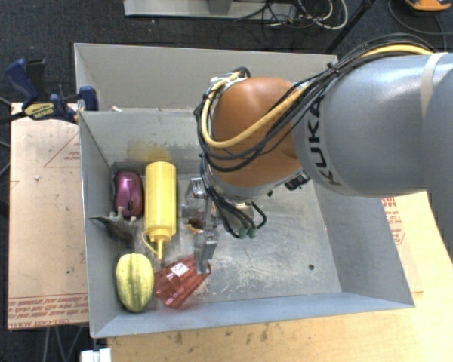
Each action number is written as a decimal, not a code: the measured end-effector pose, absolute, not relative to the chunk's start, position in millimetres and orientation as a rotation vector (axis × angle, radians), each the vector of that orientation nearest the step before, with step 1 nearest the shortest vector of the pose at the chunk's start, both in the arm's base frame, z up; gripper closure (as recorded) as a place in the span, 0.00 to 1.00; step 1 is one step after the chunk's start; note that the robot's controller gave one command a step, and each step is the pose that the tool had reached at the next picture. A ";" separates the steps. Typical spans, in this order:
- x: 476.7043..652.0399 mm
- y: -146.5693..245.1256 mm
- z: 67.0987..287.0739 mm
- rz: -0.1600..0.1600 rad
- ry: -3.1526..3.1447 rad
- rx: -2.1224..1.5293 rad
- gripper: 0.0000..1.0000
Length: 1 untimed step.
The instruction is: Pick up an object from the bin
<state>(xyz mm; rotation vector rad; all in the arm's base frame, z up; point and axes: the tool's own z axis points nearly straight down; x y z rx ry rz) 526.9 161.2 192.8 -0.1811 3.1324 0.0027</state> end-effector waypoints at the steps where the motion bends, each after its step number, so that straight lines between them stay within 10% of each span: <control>1: 498.3 150.9 104.4 0.002 3.101 -0.472 0.00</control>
Offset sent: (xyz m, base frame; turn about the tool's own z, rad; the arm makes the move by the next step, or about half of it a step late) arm -0.0433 -0.0091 -0.1228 -0.4955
